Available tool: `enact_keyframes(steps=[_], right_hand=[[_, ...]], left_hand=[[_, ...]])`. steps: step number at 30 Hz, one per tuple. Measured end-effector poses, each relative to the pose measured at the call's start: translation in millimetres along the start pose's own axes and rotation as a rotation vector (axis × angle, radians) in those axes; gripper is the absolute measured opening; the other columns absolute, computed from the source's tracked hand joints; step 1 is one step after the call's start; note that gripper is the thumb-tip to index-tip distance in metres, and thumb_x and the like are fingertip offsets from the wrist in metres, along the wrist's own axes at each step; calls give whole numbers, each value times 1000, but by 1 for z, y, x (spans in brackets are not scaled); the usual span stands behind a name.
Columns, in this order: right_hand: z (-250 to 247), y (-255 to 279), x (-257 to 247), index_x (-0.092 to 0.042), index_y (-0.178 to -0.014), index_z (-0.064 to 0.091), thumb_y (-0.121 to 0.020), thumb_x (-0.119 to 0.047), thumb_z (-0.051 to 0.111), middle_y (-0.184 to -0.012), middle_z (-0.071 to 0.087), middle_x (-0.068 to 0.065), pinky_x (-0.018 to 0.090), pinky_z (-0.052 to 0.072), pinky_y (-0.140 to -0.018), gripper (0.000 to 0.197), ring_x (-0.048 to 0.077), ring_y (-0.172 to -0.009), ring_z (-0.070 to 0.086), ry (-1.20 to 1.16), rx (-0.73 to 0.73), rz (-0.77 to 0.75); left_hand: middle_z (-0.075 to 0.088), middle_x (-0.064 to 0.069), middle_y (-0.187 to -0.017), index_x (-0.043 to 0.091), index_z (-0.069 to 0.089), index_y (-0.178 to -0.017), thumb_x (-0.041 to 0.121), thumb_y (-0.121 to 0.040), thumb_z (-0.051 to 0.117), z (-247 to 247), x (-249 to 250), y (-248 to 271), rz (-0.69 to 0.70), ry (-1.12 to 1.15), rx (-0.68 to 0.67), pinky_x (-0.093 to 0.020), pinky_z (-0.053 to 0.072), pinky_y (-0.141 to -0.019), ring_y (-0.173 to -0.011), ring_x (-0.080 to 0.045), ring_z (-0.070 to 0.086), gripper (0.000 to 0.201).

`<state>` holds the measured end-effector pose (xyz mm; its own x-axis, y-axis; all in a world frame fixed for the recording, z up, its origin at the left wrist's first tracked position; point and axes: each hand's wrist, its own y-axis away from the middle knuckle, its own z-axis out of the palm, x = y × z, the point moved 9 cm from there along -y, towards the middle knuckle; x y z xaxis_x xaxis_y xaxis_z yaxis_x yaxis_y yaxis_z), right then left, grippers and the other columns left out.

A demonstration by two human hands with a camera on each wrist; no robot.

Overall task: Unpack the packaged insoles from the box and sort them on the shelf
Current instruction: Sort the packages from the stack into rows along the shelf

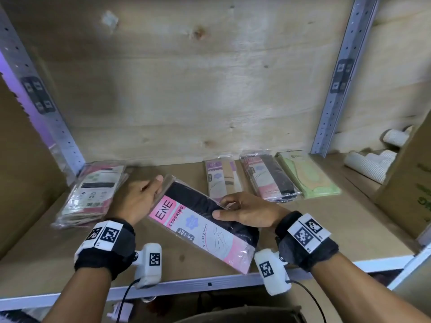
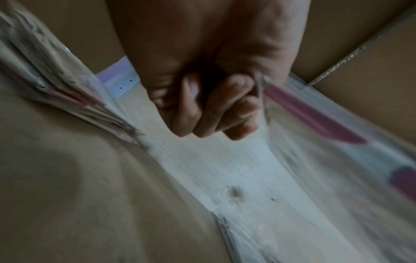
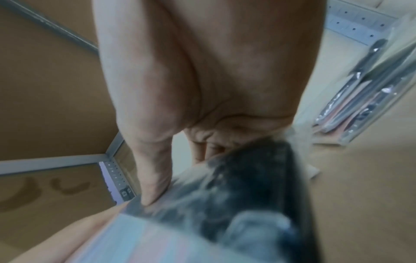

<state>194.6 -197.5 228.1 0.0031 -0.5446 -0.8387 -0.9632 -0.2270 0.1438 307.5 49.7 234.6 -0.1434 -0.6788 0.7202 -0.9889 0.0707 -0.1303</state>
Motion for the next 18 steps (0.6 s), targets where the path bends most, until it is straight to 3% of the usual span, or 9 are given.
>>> enact_keyframes(steps=[2, 4, 7, 8, 10, 12, 14, 16, 18], right_hand=[[-5, -1, -5, -16, -103, 68, -88, -44, 67, -100, 74, 0, 33, 52, -93, 32, 16, -95, 69, 6, 48, -26], [-9, -1, -14, -15, -92, 67, -90, -40, 67, -81, 71, -7, 23, 49, -78, 26, 8, -77, 66, -1, 71, -91], [-12, -1, -24, 1, -94, 65, -91, -35, 66, -82, 68, 21, 34, 48, -73, 36, 26, -71, 61, -44, 79, -179], [-12, -1, -25, 3, -96, 64, -91, -34, 67, -85, 68, 25, 40, 50, -73, 37, 34, -73, 62, -66, 80, -195], [-10, -1, -27, 6, -95, 62, -91, -33, 67, -75, 59, 20, 39, 45, -69, 40, 32, -67, 53, -87, 93, -223], [-8, -2, -28, 8, -90, 59, -90, -33, 68, -70, 45, 12, 32, 37, -69, 42, 22, -66, 43, -98, 99, -234], [-9, -2, -26, 7, -88, 58, -90, -33, 68, -67, 40, 10, 29, 35, -67, 41, 19, -64, 40, -102, 107, -230], [-9, -3, -24, 5, -89, 60, -90, -31, 69, -63, 51, 9, 27, 41, -65, 37, 17, -62, 48, -121, 110, -215], [-8, -3, -20, 3, -96, 64, -90, -30, 69, -84, 68, 23, 31, 49, -73, 33, 20, -73, 61, -159, 105, -187]], left_hand=[[63, 7, -61, 10, 69, -79, 98, -71, 25, -4, -2, 2, -63, 26, 16, -21, 25, -60, -62, 6, 47, 99], [70, 1, -65, 12, 71, -80, 99, -68, 29, -6, -1, 5, -82, 134, -6, -24, 36, -62, -61, -10, 65, 97], [77, -1, -75, 33, 75, -70, 77, -81, 51, 4, 6, 15, -106, 466, -110, -29, 44, -65, -72, -19, 74, 51], [77, -11, -86, 36, 77, -76, 67, -86, 55, 10, 9, 19, -141, 581, -165, -30, 46, -67, -78, -25, 72, 39], [65, -31, -97, 11, 73, -102, 47, -96, 56, 18, 9, 22, -179, 661, -235, -29, 52, -63, -81, -29, 66, 41], [60, -28, -83, -1, 61, -93, 22, -104, 45, 26, 5, 22, -186, 652, -280, -18, 51, -51, -58, -15, 66, 30], [63, -9, -52, 7, 53, -77, 11, -105, 38, 28, 0, 21, -238, 694, -213, -10, 44, -39, -36, -1, 57, 32], [57, 5, -35, 15, 49, -75, 11, -106, 38, 24, -2, 24, -309, 795, -131, -13, 42, -32, -30, 0, 55, 33], [61, 2, -44, 17, 54, -74, 28, -106, 43, 31, 2, 25, -348, 897, -174, -17, 42, -33, -37, -13, 59, 35]])
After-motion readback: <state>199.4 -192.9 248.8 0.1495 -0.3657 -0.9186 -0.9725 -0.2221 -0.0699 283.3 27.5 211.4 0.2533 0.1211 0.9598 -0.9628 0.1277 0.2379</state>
